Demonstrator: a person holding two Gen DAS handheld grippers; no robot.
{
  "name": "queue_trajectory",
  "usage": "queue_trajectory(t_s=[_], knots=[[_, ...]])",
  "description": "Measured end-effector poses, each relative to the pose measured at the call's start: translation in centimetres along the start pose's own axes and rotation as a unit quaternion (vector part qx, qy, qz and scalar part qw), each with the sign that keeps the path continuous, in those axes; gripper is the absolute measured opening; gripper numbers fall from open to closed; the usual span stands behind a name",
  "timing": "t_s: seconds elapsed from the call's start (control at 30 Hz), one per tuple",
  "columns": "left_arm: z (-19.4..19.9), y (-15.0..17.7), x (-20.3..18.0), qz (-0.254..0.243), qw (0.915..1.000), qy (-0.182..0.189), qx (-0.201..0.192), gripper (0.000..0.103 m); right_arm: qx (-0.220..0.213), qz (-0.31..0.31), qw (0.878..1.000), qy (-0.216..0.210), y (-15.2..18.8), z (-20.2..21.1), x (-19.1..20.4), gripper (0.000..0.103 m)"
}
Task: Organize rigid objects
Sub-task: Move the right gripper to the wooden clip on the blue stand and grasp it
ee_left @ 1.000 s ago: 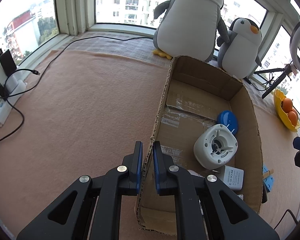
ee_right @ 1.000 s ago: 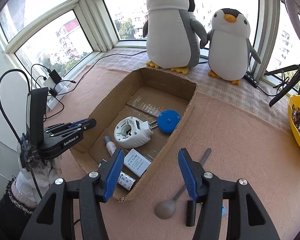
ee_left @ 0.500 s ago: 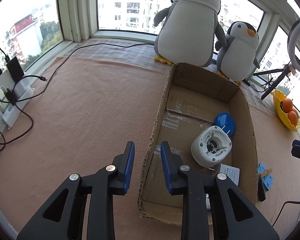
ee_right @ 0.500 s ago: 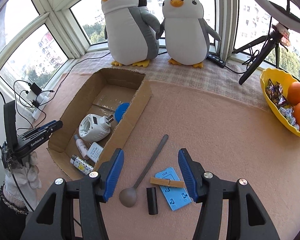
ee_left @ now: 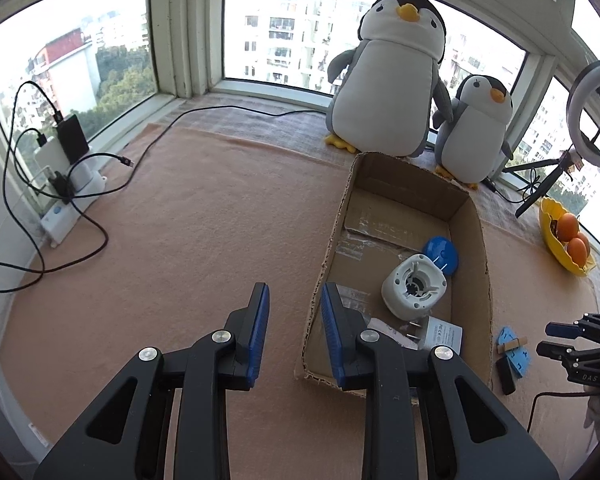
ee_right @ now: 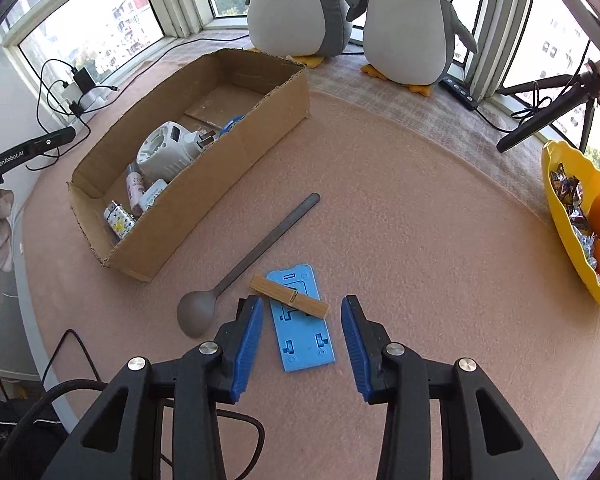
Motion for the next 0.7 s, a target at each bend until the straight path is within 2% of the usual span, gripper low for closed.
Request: queue_trajectory(t_s=[0.2,0.37,0.7], knots=[[2.3,0.9,1.0,0.020,0.9997,-0.010,-0.009,0.025,0.018,0.083,0.996,0.000,0.0,-1.5,1.5,0.034],[3.7,1.6,2.1,0.038,0.9989,-0.023,-0.014,0.025,0.032,0.124,0.992,0.001,-0.5,-2.9,1.9,0.032],[4.8,3.2,2.7,0.063,0.9973,-0.036,-0.009,0.025,0.041,0.155,0.987,-0.005,-0.9,-4.2,1.6,0.030]])
Point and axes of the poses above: each gripper's, at about its wrist camera, not at the fingertips, and z roughly against the way its jaws point, x to its left, y to its underside, the point moved 5 cm from there along -z, roughly the way its jaws point, and after that the axes turned 12 degrees about z, right-handed, at the moved point
